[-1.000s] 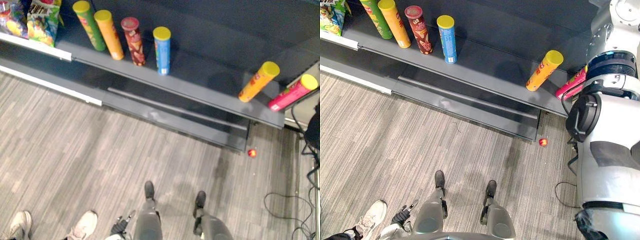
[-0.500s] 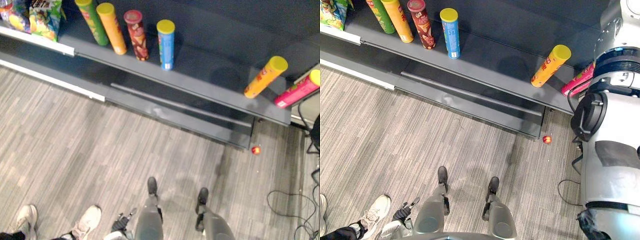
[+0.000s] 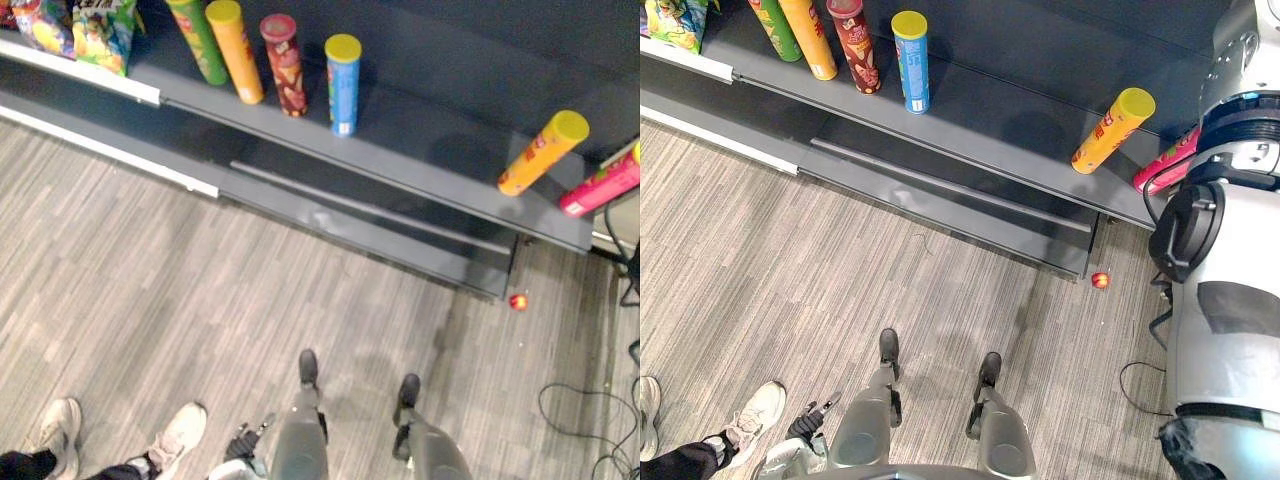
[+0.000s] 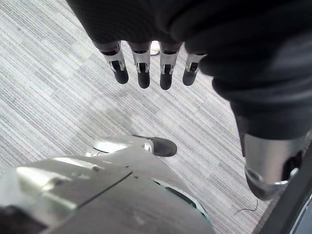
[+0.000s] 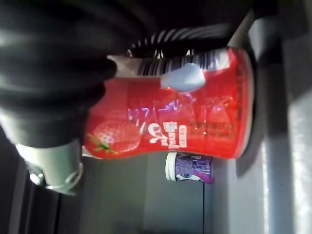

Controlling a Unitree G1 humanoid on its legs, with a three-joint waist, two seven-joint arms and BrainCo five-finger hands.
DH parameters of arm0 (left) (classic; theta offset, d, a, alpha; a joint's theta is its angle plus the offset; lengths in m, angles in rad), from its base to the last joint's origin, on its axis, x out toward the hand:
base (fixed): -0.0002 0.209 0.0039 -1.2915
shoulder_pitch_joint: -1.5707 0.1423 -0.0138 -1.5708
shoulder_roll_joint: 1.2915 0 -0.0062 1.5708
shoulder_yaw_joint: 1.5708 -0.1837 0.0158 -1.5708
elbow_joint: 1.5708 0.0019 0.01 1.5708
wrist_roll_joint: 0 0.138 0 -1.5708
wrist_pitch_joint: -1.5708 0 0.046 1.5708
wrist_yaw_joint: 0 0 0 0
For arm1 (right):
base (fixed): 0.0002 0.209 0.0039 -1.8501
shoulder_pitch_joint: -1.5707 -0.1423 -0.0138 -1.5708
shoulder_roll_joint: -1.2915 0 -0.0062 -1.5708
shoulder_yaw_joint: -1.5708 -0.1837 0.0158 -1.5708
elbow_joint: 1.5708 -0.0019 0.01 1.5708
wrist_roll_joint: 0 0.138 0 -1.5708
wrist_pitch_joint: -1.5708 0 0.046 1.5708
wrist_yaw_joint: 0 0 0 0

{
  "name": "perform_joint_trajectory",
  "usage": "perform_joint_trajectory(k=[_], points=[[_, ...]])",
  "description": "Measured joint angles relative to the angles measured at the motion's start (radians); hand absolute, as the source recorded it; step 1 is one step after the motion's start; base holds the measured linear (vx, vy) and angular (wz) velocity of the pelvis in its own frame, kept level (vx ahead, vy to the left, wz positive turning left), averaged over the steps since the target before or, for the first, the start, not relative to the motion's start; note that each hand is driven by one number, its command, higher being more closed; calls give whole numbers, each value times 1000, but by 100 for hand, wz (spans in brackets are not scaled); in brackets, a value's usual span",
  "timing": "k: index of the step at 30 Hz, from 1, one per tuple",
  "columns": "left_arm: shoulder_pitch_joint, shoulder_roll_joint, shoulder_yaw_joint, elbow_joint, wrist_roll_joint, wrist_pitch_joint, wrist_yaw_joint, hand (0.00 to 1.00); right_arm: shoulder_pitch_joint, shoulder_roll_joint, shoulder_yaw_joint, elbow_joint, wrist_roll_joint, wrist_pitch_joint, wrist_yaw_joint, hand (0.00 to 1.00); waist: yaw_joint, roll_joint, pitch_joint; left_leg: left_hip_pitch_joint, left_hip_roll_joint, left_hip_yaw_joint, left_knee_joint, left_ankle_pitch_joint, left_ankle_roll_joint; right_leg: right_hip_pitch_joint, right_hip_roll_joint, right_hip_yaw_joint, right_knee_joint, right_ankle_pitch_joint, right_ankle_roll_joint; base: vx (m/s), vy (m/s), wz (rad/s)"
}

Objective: Put the gum and the chips on the shelf.

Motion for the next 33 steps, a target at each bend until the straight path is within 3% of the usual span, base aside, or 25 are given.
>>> perform_joint_trajectory(k=[4,5,12,15,22,31,33], points=[[0,0,0,0,0,-3,1,0,-8,0,17,0,1,-1,0,100,0,4,0,-6,0,-2,0,2,-1,-6,0,-2,1,1,0,0,0,0],[-1,0,0,-1,0,-3,1,0,-13,0,18,0,0,-1,0,0,0,4,0,-10,0,-3,0,3,0,-12,0,-2,4,1,-1,0,0,0],[-8,0,0,-1,0,-13,1,0,-11,1,22,1,-2,-3,0,0,0,7,1,-12,-1,-15,0,8,2,-14,0,-5,16,2,-3,11,-2,3],[-8,0,0,-1,0,-13,1,0,-11,18,26,1,-37,-3,4,0,3,25,-9,-12,-2,-17,1,11,-1,-14,0,-5,17,0,-4,0,0,0],[-9,-1,1,-1,0,-12,1,0,-4,23,24,1,-36,0,6,0,4,25,-18,-6,-1,-10,6,13,0,-11,1,2,15,7,1,5,-2,-3],[-9,-6,11,-7,11,-9,-7,0,90,117,24,-12,-26,10,27,0,10,31,-65,75,9,33,5,0,-17,41,4,50,6,5,3,19,-12,-14],[-4,-6,13,3,15,9,-8,0,127,132,24,-31,-19,18,28,0,3,31,-86,79,12,37,3,-1,-17,44,8,55,-2,5,3,4,-19,-8]])
